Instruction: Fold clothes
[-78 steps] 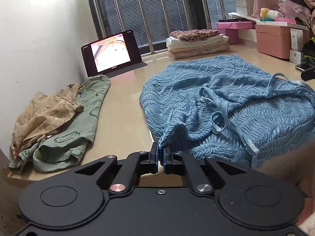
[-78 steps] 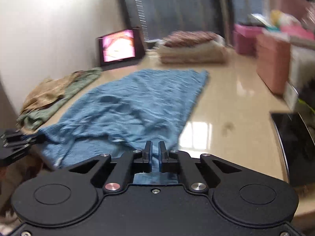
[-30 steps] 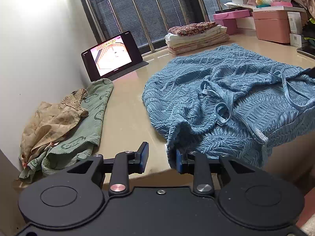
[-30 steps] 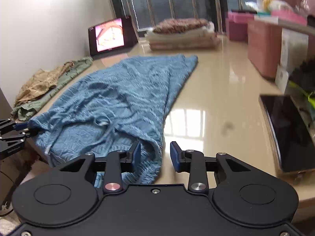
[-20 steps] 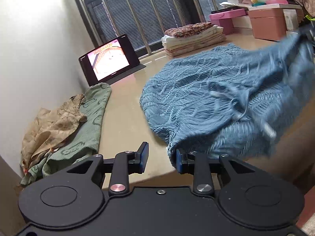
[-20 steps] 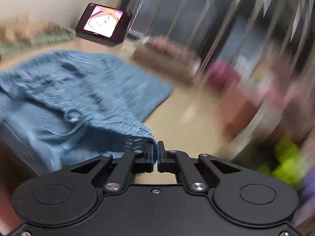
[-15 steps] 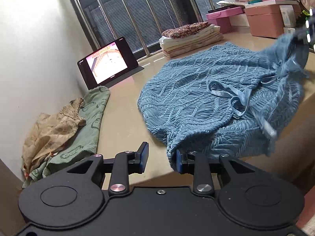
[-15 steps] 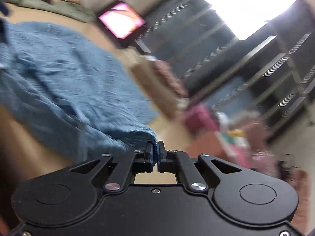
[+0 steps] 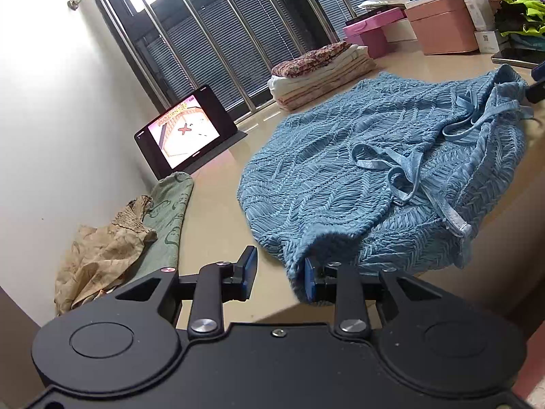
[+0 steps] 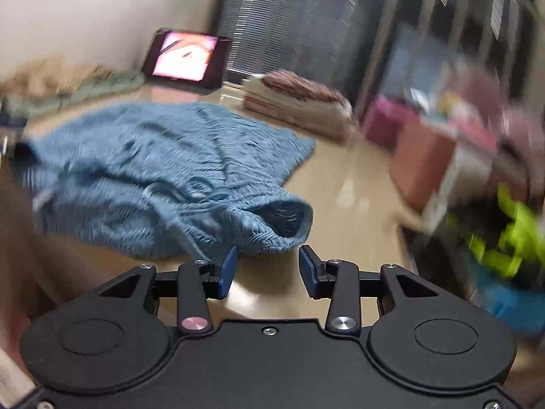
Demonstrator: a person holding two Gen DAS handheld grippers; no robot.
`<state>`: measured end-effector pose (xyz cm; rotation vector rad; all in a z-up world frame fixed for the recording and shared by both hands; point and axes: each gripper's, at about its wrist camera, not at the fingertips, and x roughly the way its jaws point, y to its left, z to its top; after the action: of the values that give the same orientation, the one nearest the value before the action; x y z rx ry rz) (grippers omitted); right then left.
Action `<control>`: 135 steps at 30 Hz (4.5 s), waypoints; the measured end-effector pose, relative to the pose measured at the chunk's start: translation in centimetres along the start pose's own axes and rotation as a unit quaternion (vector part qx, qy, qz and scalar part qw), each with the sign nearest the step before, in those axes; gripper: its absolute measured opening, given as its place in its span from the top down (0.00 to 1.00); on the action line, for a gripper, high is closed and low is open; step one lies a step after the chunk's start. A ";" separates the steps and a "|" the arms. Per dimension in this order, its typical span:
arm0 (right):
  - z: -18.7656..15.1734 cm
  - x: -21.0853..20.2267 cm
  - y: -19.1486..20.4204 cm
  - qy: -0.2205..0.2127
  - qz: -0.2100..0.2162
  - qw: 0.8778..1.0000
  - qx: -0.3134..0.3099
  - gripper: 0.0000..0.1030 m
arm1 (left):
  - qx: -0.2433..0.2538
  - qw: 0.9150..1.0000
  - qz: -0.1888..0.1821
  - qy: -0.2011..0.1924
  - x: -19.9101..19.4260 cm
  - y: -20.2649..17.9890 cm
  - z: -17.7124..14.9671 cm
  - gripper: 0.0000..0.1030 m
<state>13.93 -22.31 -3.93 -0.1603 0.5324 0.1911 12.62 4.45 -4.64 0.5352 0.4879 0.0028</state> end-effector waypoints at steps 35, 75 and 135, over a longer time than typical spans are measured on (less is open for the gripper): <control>-3.9 0.0 9.8 -0.040 -0.084 0.928 -0.360 0.98 | -0.335 0.940 0.009 0.057 0.0 8.5 -4.0 0.87; -0.8 3.2 9.2 0.006 -0.103 0.906 -0.410 0.66 | -0.234 0.971 0.010 0.053 0.3 6.4 -2.8 0.86; 1.9 2.1 -0.2 0.050 0.001 0.999 0.021 0.88 | -0.221 0.975 0.001 0.015 -1.7 5.1 -2.0 0.93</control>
<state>16.73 -21.84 -3.37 -0.1282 0.6359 0.1733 10.84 9.60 -2.94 0.0986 0.4978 0.1195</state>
